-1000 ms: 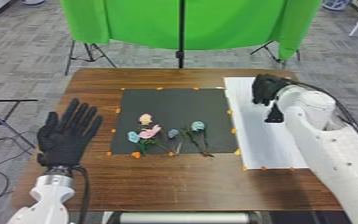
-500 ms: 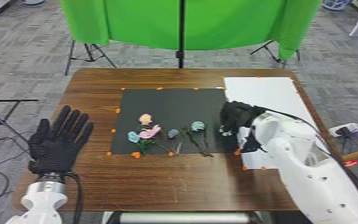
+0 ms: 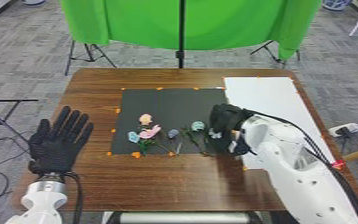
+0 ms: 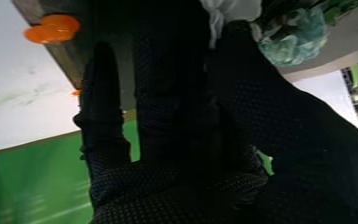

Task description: Arrange flowers

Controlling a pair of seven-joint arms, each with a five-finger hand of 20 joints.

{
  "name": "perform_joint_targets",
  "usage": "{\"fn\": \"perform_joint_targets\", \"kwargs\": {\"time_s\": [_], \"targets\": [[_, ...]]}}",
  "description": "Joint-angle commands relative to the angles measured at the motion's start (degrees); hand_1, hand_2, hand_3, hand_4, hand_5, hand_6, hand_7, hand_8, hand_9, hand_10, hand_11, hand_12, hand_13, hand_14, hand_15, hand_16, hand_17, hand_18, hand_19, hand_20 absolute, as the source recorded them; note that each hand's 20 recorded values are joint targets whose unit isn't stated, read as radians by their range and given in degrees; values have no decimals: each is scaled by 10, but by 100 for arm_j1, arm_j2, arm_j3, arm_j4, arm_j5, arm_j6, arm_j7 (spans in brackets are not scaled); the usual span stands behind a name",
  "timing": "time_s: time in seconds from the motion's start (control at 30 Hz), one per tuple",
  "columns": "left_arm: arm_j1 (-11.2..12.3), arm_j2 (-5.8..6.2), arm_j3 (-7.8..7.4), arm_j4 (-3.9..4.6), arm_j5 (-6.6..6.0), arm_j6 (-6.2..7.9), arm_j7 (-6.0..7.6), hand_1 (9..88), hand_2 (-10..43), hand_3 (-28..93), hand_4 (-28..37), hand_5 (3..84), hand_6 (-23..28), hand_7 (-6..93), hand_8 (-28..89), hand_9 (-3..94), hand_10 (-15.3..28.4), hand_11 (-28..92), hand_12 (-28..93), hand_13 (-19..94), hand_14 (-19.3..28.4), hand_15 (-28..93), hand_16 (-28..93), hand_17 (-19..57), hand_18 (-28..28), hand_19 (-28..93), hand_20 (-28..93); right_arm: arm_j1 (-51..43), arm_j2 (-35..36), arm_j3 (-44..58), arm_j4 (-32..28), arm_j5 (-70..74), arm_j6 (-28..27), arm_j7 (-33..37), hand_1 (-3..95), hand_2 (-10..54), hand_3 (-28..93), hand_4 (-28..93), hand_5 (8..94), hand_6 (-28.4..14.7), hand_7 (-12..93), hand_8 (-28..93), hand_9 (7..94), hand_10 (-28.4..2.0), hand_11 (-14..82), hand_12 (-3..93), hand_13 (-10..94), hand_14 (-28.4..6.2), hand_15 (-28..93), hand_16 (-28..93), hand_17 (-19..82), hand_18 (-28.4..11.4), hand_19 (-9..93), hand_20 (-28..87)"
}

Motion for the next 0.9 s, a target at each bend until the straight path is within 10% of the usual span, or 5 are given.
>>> {"fn": "perform_joint_targets", "kwargs": {"time_s": [0.03, 0.17, 0.53, 0.77, 0.9], "targets": [[186, 9, -109, -11, -67, 113, 22, 290, 102, 778, -283, 446, 93, 88, -92, 397, 153, 190, 95, 301, 164, 334, -75, -79, 142, 367, 118, -330, 312, 206, -208, 283, -42, 215, 534, -95, 705, -283, 639, -6, 176, -131, 762, -96, 155, 364, 659, -61, 423, 341, 269, -201, 748, 280], [199, 4, -119, -16, -173, 157, 43, 289, 102, 779, -283, 446, 92, 87, -93, 399, 153, 191, 95, 302, 164, 333, -75, -78, 142, 366, 118, -424, 357, 262, -319, 296, -54, 189, 457, -95, 782, -283, 599, -20, 147, -124, 680, -128, 225, 182, 646, -82, 468, 264, 261, -205, 750, 272], [176, -37, -128, -6, -150, 106, 83, 289, 102, 779, -283, 447, 92, 88, -93, 400, 154, 190, 93, 303, 164, 334, -75, -77, 142, 364, 117, -543, 415, 579, -619, 337, 308, 330, 324, -95, 783, -283, 475, -47, 96, -107, 555, -162, 118, 151, 590, -120, 506, 183, 249, -218, 751, 265], [20, 0, -122, 89, 118, -2, 31, 284, 99, 781, -283, 448, 91, 83, -95, 401, 153, 180, 86, 305, 160, 321, -77, -76, 141, 361, 117, -930, 361, 1329, -985, 2098, 1102, 973, 194, -15, 780, -274, 419, -69, 64, -86, 431, -188, 69, 146, 466, -164, 367, 131, 195, -225, 629, 209], [-193, 241, -107, 191, 280, -11, 38, 276, 103, 774, -283, 445, 89, 79, -94, 402, 153, 173, 83, 305, 149, 291, -79, -75, 142, 360, 117, -1467, 257, 2025, -1212, 3788, 1917, 588, 184, 38, 793, -279, 375, -72, 71, -87, 343, -183, 48, 130, 357, -162, 212, 136, 151, -206, 510, 153]]}}
